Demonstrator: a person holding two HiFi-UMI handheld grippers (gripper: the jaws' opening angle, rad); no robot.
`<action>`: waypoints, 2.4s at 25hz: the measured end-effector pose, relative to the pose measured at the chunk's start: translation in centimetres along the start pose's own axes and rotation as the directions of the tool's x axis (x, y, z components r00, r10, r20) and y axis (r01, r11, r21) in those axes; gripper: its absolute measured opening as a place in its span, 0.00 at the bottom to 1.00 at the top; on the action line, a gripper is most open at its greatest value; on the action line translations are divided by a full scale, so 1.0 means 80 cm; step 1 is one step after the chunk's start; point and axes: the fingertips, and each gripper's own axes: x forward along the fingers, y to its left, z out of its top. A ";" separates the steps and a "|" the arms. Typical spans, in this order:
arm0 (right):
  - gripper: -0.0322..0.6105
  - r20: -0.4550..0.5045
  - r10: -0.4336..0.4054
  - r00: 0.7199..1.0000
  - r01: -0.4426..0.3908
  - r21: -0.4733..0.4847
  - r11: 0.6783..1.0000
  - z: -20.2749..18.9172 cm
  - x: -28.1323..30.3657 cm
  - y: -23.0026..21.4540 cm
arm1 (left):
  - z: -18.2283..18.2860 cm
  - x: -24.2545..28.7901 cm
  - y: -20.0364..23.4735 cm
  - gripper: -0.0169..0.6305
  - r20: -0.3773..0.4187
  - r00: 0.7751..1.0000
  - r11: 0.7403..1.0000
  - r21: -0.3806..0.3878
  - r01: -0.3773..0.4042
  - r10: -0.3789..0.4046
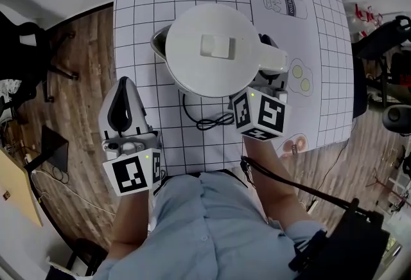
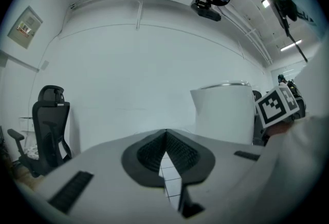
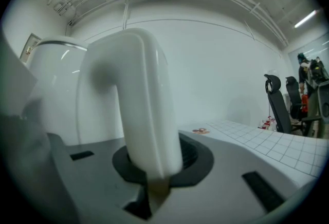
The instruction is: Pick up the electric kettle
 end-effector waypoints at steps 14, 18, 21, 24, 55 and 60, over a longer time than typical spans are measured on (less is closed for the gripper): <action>0.11 0.068 -0.062 0.996 0.060 0.034 0.998 0.087 -0.019 -0.038 | 0.034 0.001 -0.031 0.03 0.057 0.995 0.996 -0.033 0.089 -0.087; 0.11 0.078 -0.099 0.992 0.096 0.041 0.995 0.097 -0.032 -0.064 | 0.043 0.002 -0.052 0.03 0.066 0.990 0.992 -0.027 0.126 -0.124; 0.11 0.081 -0.137 0.987 0.134 0.046 0.990 0.098 -0.045 -0.090 | 0.044 0.002 -0.070 0.03 0.065 0.986 0.988 -0.022 0.155 -0.153; 0.11 0.088 -0.186 0.979 0.182 0.048 0.982 0.098 -0.061 -0.117 | 0.043 0.004 -0.087 0.03 0.065 0.979 0.981 -0.020 0.193 -0.192; 0.11 0.034 -0.533 0.846 0.527 0.103 0.843 -0.040 -0.213 -0.344 | 0.015 -0.013 -0.271 0.03 -0.037 0.867 0.861 0.101 0.498 -0.497; 0.11 0.026 -0.535 0.844 0.532 0.077 0.843 -0.057 -0.212 -0.344 | 0.009 -0.013 -0.276 0.03 -0.055 0.864 0.857 0.109 0.503 -0.500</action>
